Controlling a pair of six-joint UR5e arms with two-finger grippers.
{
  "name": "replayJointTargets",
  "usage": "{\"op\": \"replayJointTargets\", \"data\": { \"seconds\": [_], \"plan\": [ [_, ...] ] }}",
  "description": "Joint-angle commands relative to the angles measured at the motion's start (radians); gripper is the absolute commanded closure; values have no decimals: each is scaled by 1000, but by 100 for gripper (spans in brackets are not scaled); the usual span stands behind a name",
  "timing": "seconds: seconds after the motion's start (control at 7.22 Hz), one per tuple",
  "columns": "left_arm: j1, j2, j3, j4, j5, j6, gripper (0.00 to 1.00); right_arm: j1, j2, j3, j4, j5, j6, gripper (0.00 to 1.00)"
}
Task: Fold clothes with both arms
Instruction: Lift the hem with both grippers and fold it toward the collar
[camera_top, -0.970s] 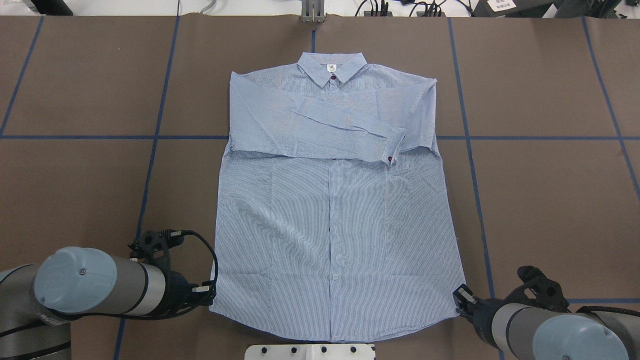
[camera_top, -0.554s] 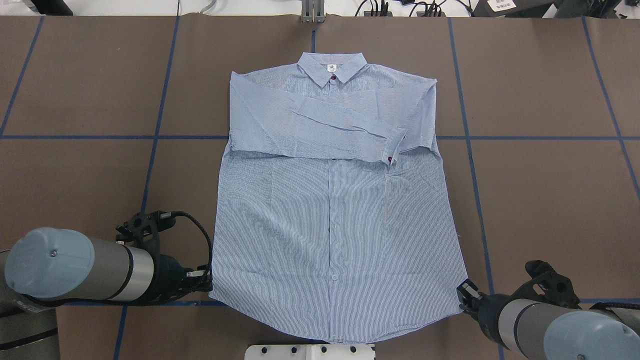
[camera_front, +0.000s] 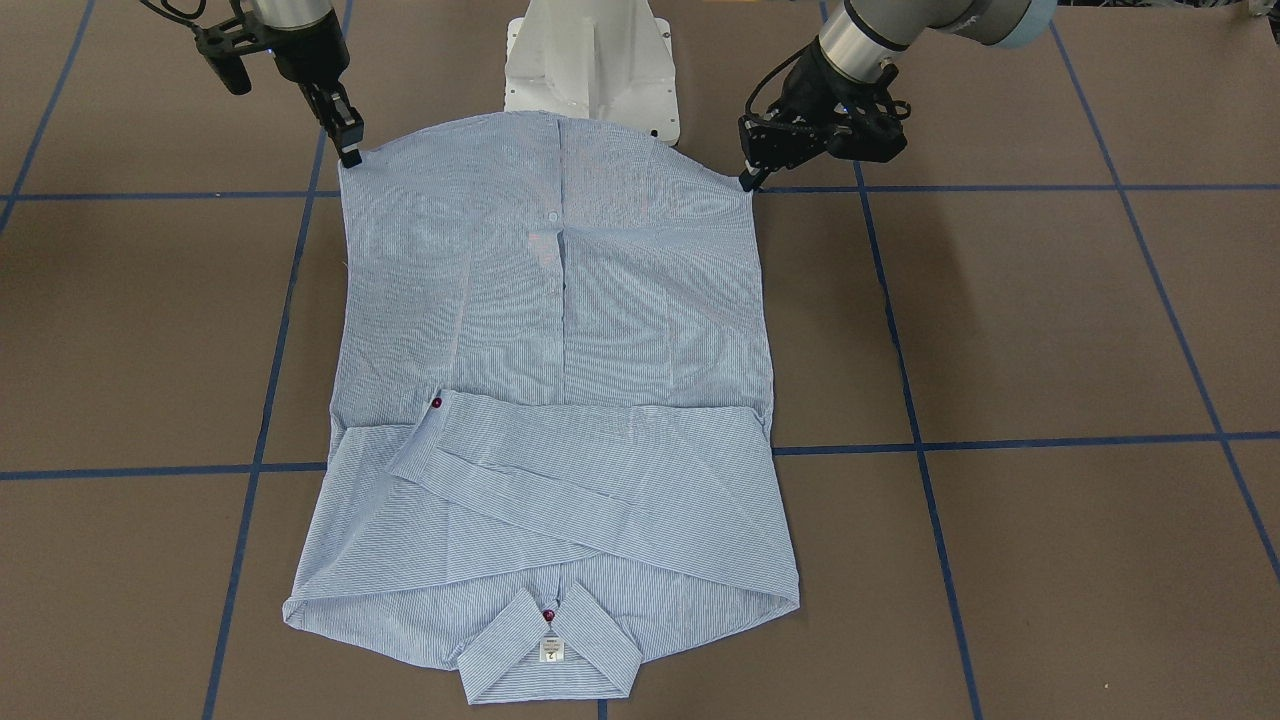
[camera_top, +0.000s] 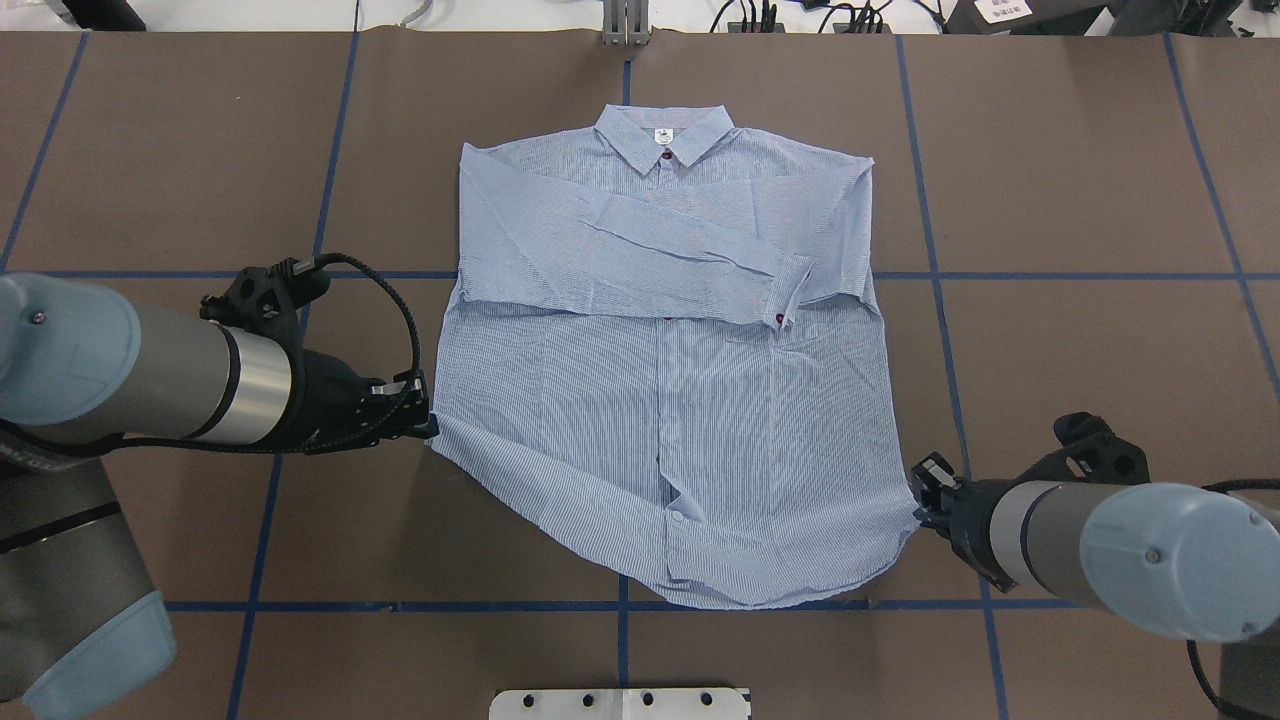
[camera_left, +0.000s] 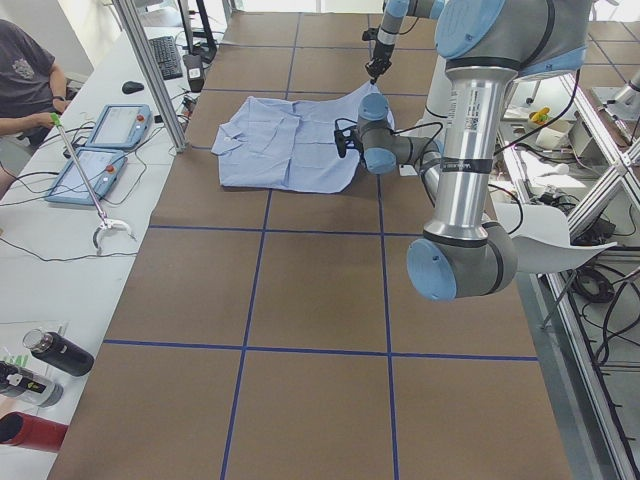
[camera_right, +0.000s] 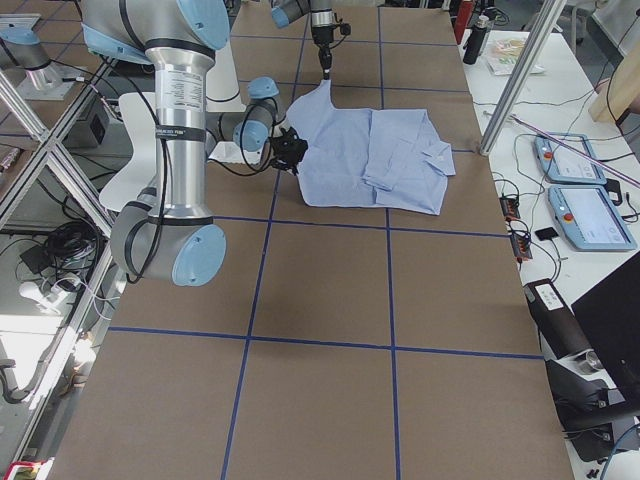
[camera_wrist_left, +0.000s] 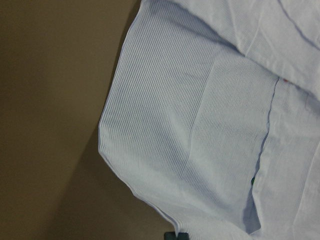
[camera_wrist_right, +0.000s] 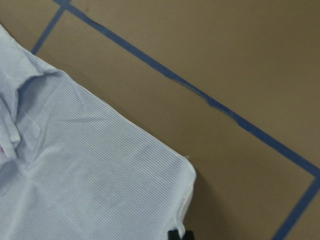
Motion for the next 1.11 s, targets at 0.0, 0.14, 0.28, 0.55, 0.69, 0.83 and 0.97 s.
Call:
{"op": "replayJointTargets", "data": {
  "seconds": [0.0,0.14,0.28,0.55,0.69,0.83,0.97],
  "plan": [
    [-112,-118,129,49,-32,19,100,218,129,-141,-2,131,-161,100],
    [-144,-138,168,45,-41,31,100,313,197,-214,-2,196,-239,100],
    [-180,-166,216,43,-41,66,100,370,270,-309,-17,227,-281,100],
    [-218,-222,303,35,-41,74,100,424,381,-443,-32,223,-370,100],
    [-224,-239,346,25,-40,74,100,441,453,-525,-32,221,-372,100],
    [-226,-267,415,-27,-40,81,100,469,499,-584,-34,221,-373,100],
    [-235,-275,493,-85,-37,82,100,492,537,-648,-31,218,-393,100]
  ]
}}
